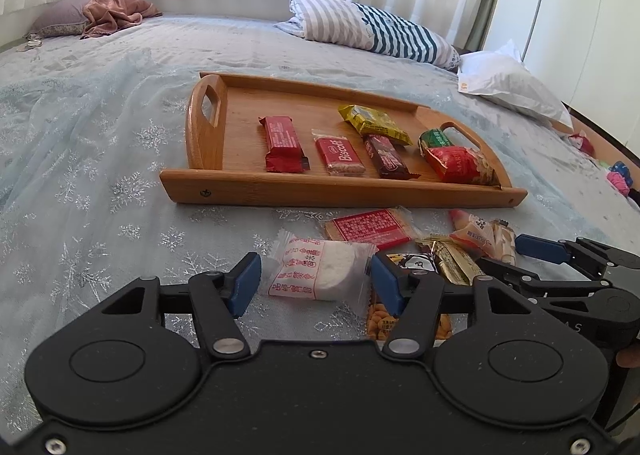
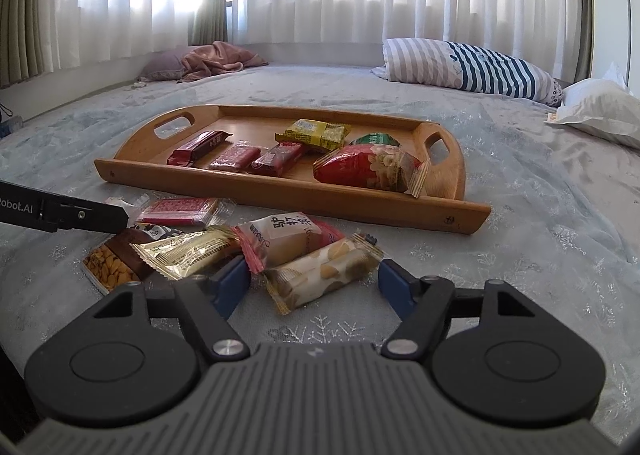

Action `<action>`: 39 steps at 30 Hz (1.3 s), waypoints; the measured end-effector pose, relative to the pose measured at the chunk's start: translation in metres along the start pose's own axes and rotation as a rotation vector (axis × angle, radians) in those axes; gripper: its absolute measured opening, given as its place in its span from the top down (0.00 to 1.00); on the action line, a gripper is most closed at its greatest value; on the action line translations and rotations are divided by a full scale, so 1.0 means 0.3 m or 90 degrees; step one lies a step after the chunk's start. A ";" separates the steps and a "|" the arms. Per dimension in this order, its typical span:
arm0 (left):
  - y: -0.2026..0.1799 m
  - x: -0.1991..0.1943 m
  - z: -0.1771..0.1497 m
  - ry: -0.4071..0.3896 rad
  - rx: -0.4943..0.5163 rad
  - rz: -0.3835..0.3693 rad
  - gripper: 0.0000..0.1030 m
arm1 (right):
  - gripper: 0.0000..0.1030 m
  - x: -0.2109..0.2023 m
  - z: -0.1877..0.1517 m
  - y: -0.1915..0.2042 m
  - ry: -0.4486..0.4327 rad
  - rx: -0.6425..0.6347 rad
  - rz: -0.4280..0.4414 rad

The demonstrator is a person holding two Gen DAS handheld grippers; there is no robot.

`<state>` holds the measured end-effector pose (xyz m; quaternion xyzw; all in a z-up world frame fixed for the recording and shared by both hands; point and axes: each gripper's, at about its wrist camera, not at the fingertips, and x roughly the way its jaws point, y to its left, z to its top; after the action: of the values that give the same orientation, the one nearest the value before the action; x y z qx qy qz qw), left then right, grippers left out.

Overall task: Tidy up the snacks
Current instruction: 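Move both tools back over the snack pile, then grasp the white cake pack with the left tool while the right tool grasps the beige snack stick, then carry the white pack and beige stick onto the tray and open both tools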

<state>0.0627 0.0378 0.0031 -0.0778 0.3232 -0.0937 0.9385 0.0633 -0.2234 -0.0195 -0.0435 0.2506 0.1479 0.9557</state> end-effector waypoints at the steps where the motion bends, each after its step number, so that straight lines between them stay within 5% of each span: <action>1: 0.000 0.001 0.000 0.000 0.000 0.000 0.43 | 0.23 0.000 0.000 0.000 0.000 0.000 0.000; 12: -0.017 -0.006 0.000 -0.002 0.007 0.011 0.48 | 0.50 -0.007 -0.004 0.002 -0.006 0.011 -0.002; 15: -0.027 -0.013 0.001 -0.005 0.013 0.013 0.55 | 0.56 -0.013 -0.003 0.001 -0.011 0.017 -0.006; 16: -0.030 -0.018 0.002 -0.008 0.013 0.011 0.64 | 0.57 -0.016 -0.003 0.000 -0.013 0.021 -0.008; 18: -0.034 -0.022 0.005 -0.009 0.011 0.017 0.64 | 0.61 -0.021 -0.005 -0.003 -0.016 0.027 -0.014; 39: -0.047 -0.070 0.038 -0.044 0.033 0.060 0.67 | 0.70 -0.087 0.007 -0.032 -0.048 0.057 -0.088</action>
<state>0.0517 0.0299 0.0275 -0.0415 0.2910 -0.0550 0.9542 0.0456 -0.2391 -0.0047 -0.0121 0.2168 0.0720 0.9735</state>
